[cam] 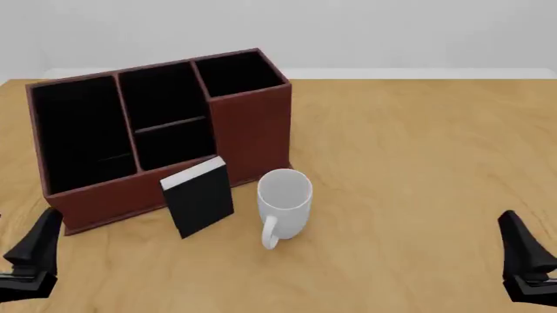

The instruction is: Pick up the book and place it in the front compartment of the caddy.

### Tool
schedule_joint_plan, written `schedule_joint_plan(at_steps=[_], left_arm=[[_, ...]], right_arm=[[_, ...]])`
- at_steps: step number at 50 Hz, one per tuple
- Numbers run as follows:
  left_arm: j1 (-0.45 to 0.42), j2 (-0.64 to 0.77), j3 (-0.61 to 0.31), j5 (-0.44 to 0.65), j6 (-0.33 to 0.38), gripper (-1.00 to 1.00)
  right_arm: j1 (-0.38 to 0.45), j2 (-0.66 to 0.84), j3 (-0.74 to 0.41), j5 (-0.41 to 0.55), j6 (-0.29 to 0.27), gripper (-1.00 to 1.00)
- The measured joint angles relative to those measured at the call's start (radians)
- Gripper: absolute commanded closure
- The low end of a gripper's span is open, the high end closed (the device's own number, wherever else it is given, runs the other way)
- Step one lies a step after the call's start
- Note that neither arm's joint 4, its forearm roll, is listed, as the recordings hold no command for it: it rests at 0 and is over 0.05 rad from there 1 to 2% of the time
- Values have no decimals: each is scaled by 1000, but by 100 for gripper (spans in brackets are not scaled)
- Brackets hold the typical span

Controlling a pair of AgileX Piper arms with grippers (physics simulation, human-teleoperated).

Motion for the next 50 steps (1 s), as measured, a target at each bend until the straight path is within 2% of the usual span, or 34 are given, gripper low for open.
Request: schedule_joint_plan(at_steps=[12,17,31,39,50], left_arm=[[9,33,-7,-30,-5,-100],[-12,75,-45,-54,8,-100],[-149,319,-300,-65,103,-100],[-294,493,-451,21,131,-100],[-402,689,-627,142,188,-100]], right_arm=[[-2,2,-2,-1,-2,-100],[-3,3,-2,-1,-2,-100],[-3,5,-2,-3,-2,-100],[-3,7,-2,-6,-2,-100],[-3,11,-2,-10,-2,-100]])
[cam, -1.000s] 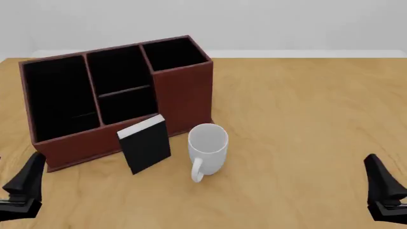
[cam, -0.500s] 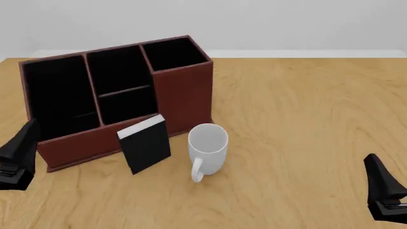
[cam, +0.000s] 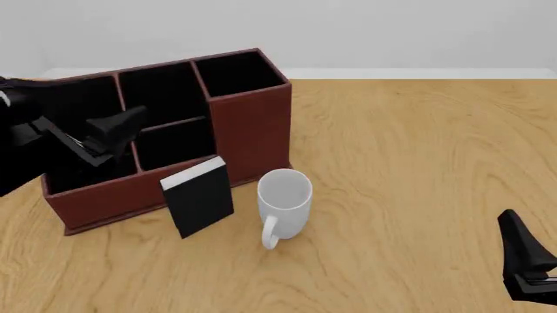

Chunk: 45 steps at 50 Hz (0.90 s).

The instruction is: Pick up the book and place it in the front compartment of the caddy.

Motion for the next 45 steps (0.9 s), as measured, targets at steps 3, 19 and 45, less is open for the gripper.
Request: schedule_joint_plan(at_steps=[3,19,45], left_arm=[[-22,49,-39,33,21,-100],[-102,217,-158,186,146,-100],[-97,324,-127,212,199,-100]], right_arm=[[0,0,0,0,0,-100],[0,1,0,-1,0,-100],[0,-1,-1,2,0,-100]])
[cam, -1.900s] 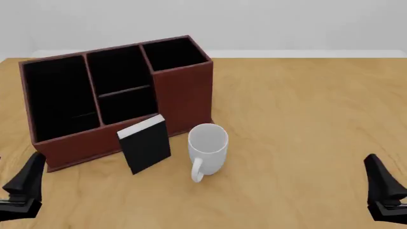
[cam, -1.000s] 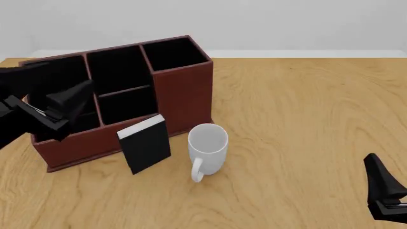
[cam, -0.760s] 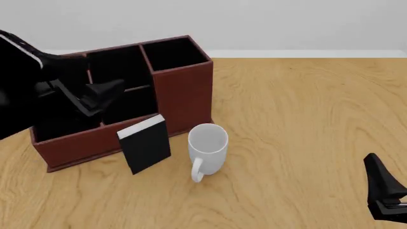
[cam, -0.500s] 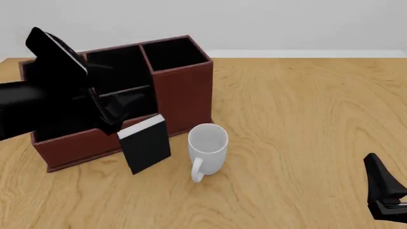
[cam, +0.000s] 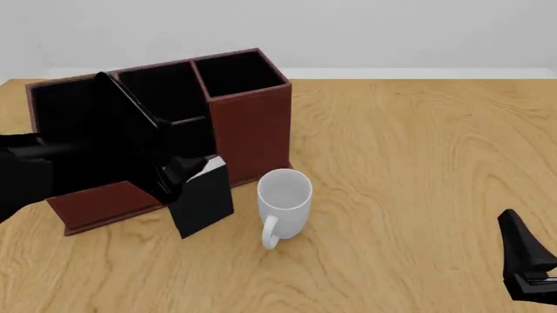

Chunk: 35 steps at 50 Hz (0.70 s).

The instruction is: Pick up the book and place it in the front compartment of the caddy.

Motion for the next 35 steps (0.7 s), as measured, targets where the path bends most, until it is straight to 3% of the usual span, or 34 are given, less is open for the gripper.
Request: schedule_joint_plan(at_steps=[35], left_arm=[[50,172,17,-85,27,-100]], right_arm=[[0,3,2,-5,0,-100]])
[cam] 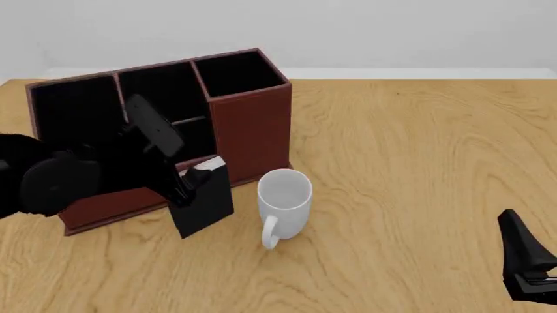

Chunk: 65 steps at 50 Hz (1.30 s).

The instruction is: Pick up the book and place it in the front compartment of the caddy.

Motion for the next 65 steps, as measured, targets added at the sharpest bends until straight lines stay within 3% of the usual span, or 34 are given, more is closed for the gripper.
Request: schedule_joint_plan(at_steps=[65], left_arm=[[39,155,-14,2,131,-100]], right_arm=[[0,0,0,0,0,-100]])
